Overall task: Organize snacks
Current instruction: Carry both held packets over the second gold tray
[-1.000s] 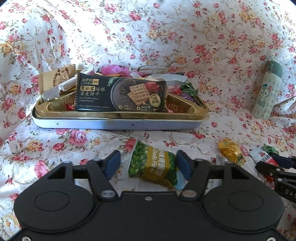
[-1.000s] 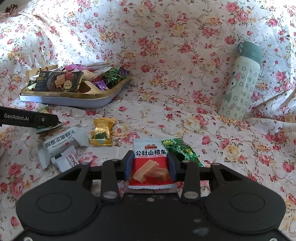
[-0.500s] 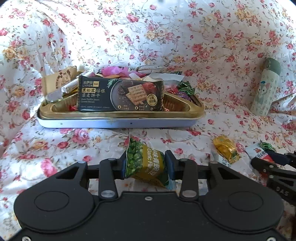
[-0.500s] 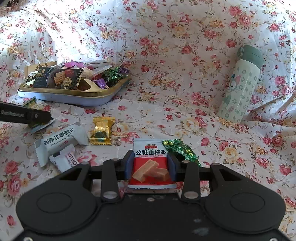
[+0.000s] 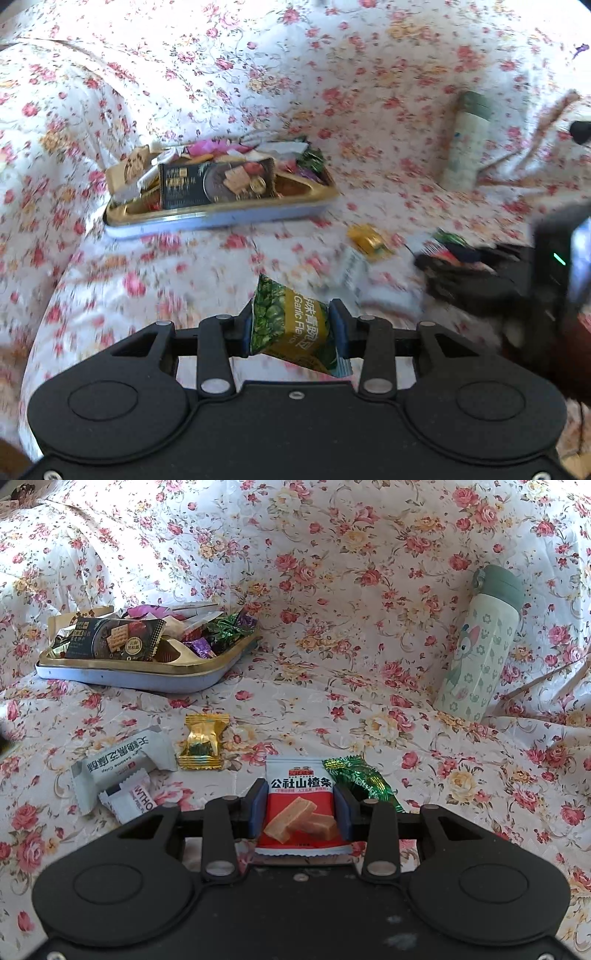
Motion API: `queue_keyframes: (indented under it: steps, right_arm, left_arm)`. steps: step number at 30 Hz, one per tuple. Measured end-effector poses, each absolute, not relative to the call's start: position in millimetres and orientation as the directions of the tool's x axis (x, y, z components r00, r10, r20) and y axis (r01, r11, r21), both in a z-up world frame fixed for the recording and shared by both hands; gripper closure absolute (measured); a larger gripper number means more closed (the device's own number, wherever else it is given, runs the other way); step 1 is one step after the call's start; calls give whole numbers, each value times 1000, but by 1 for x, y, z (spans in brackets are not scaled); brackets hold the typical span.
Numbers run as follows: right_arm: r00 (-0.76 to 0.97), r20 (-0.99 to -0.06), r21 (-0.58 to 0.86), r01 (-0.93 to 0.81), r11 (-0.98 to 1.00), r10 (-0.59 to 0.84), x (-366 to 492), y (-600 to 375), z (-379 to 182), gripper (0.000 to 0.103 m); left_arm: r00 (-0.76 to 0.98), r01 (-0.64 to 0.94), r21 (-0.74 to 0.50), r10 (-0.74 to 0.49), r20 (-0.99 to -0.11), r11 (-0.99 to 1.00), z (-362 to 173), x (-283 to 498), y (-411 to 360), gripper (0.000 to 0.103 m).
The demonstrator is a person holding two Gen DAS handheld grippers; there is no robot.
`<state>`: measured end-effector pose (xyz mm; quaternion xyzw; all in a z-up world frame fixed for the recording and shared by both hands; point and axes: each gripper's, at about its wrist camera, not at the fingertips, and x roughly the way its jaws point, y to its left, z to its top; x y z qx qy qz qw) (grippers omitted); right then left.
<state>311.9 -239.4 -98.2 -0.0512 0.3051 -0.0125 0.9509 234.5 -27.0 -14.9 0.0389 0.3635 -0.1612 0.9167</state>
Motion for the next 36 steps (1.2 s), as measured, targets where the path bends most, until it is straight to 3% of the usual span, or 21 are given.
queue_keyframes:
  steps: [8,14,22,36]
  right_arm:
    - [814,-579,-101,-6,995,-54,312,-240,-99,63]
    - [815,-576,-115,-5,993,-63,312,-238,-99,64]
    - [813,-580,-103,-2,995,-58,312,-239,-99,64]
    - [700,-714,33,81,996,-34,271,-254,-65,68]
  left_arm:
    - [703,318,26,-217,-677,948,-15,167,-15,55]
    - [638,277,-37,-213,-740,960,-28,136,-1,55]
    - [619,254,-22,-181,-764,967,-35,113,6,55]
    - [623,250,-49,-199,-756,967,-26,95,16,55]
